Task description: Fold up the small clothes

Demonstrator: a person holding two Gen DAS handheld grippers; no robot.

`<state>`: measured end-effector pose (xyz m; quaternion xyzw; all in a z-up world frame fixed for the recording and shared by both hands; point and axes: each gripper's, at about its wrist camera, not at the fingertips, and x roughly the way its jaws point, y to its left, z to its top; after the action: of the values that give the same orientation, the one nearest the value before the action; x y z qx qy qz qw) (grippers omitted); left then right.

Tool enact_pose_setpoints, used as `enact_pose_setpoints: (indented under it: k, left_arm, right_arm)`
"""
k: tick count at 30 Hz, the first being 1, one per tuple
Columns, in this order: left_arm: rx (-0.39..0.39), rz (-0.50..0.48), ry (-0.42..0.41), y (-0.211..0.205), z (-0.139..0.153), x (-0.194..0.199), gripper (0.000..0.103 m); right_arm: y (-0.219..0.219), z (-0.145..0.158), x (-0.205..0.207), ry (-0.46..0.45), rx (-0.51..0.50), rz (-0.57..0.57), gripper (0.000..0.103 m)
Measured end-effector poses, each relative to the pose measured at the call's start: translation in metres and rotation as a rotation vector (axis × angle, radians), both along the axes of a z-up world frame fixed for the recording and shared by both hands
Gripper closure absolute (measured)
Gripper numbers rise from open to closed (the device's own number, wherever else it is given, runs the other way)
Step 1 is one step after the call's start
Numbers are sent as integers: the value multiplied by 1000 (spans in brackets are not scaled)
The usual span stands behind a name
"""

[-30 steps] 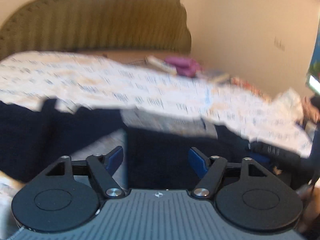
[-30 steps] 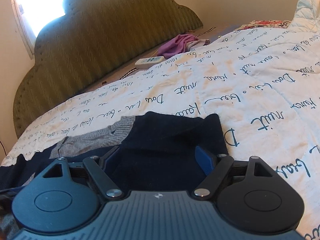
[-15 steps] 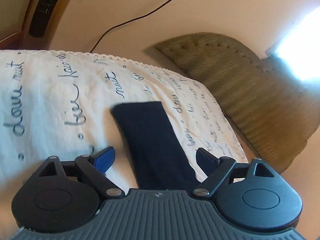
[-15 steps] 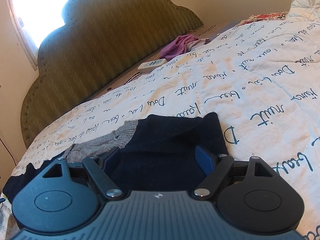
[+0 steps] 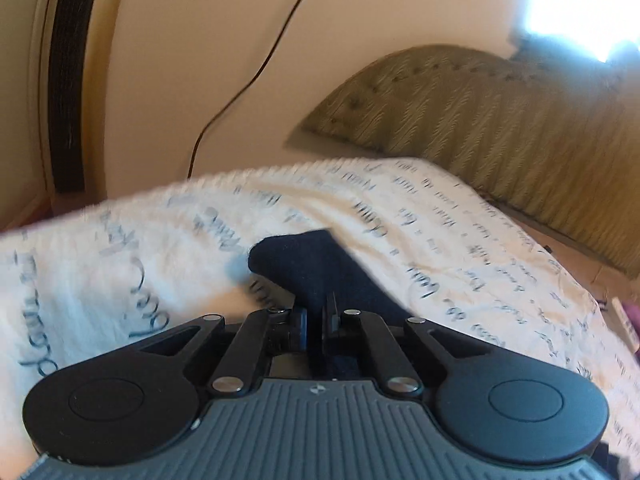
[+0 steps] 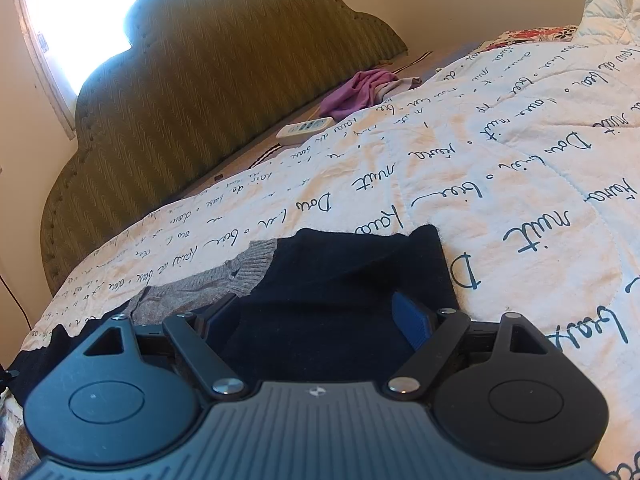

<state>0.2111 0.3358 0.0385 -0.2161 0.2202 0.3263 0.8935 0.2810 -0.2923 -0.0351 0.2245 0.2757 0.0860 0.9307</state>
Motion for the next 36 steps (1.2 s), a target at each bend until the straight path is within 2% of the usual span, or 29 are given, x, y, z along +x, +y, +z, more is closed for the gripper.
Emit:
enact_pose_setpoints:
  k: [4, 8, 10, 12, 14, 16, 18, 21, 23, 25, 28, 30, 32, 34, 36]
  left_arm:
    - [247, -167, -56, -75, 37, 5, 98]
    - [408, -450, -89, -178, 48, 1, 98]
    - [445, -575, -102, -229, 40, -5, 98]
    - [449, -702, -92, -275, 23, -10, 98]
    - [459, -796, -39, -314, -2, -9, 98]
    - [435, -872, 49, -340, -27, -6, 98]
    - [431, -883, 116, -350, -48, -1, 98]
    - [350, -867, 120, -337, -51, 5, 98]
    - [329, -871, 118, -332, -54, 6, 98]
    - [330, -866, 107, -331, -52, 4, 98]
    - [357, -853, 77, -336, -45, -2, 98]
    - [372, -850, 64, -338, -41, -4, 98]
    - [370, -853, 63, -338, -40, -4, 98]
    - [361, -853, 54, -336, -39, -4, 98]
    - [356, -851, 40, -335, -38, -6, 98]
  right_arm:
    - [-1, 0, 0, -1, 6, -1, 20]
    - [-1, -1, 0, -3, 16, -3, 20]
    - [-1, -1, 0, -4, 22, -4, 20]
    - [-2, -1, 0, -4, 25, -4, 20]
    - [-2, -1, -1, -5, 29, -5, 20]
    - [-3, -1, -1, -6, 34, -5, 20]
    - [-4, -2, -1, -6, 39, -5, 20]
    - [-4, -2, -1, -7, 44, -5, 20]
    - [-4, -2, -1, -8, 48, -4, 20]
    - [-3, -1, 0, -3, 36, -4, 20]
    - [10, 15, 4, 49, -48, -11, 19]
    - [19, 29, 1, 42, 36, 15, 18]
    - [38, 38, 7, 77, 176, 173, 18]
    - [68, 37, 25, 204, 289, 347, 19]
    - [94, 27, 46, 320, 355, 422, 19]
